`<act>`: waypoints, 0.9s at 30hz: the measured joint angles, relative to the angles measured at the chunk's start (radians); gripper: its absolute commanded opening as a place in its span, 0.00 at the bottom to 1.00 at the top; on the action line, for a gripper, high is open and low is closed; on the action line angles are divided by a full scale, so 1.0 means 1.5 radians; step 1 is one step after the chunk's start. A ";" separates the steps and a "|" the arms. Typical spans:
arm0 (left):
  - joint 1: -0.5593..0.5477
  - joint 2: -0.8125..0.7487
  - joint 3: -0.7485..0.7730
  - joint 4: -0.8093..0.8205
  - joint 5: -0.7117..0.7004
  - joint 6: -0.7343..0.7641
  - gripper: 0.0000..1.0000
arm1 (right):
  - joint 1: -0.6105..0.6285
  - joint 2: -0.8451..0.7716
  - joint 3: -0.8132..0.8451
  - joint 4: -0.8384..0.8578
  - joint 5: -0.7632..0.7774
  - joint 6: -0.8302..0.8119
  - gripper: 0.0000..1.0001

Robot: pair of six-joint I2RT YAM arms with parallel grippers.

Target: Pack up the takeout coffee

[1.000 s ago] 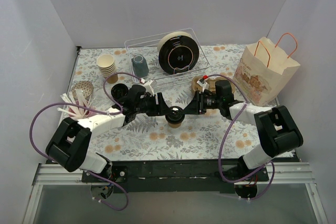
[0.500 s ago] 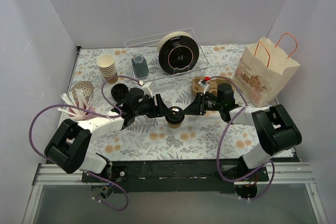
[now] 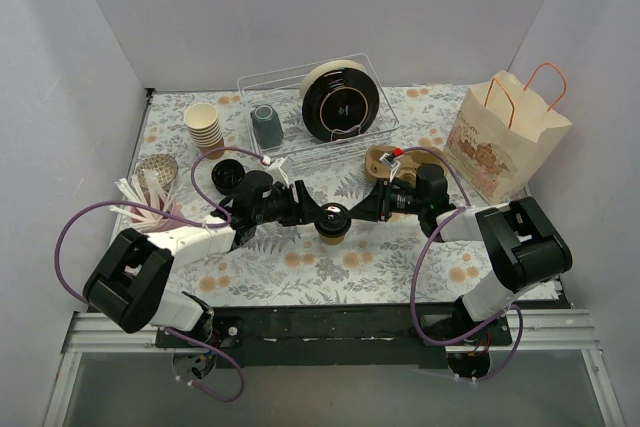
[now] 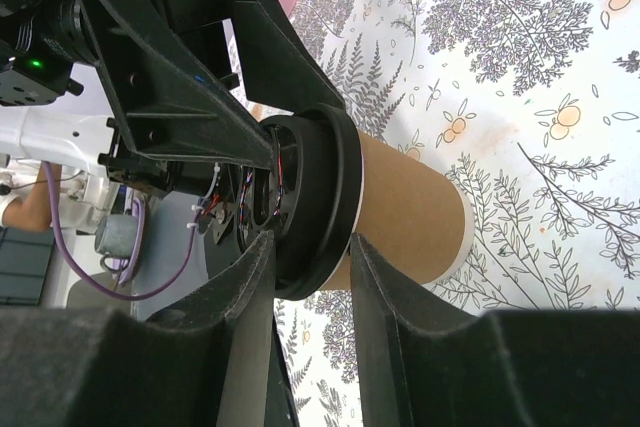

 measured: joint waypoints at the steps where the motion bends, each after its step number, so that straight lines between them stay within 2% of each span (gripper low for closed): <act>1: 0.000 0.000 0.000 0.001 0.000 0.000 0.54 | 0.000 0.000 -0.001 0.002 0.001 -0.001 0.18; 7: -0.002 -0.002 -0.003 0.003 -0.005 -0.004 0.55 | 0.004 -0.002 -0.010 0.017 0.015 -0.003 0.18; 9: -0.003 -0.004 -0.003 0.001 -0.008 -0.004 0.55 | 0.004 -0.010 -0.007 0.011 0.020 -0.006 0.21; 16: -0.005 -0.014 -0.003 -0.013 -0.021 -0.007 0.55 | 0.012 -0.043 0.016 -0.074 0.046 -0.056 0.22; 27: -0.005 -0.019 0.004 -0.037 -0.027 -0.011 0.57 | 0.012 -0.040 0.059 -0.156 0.036 -0.053 0.45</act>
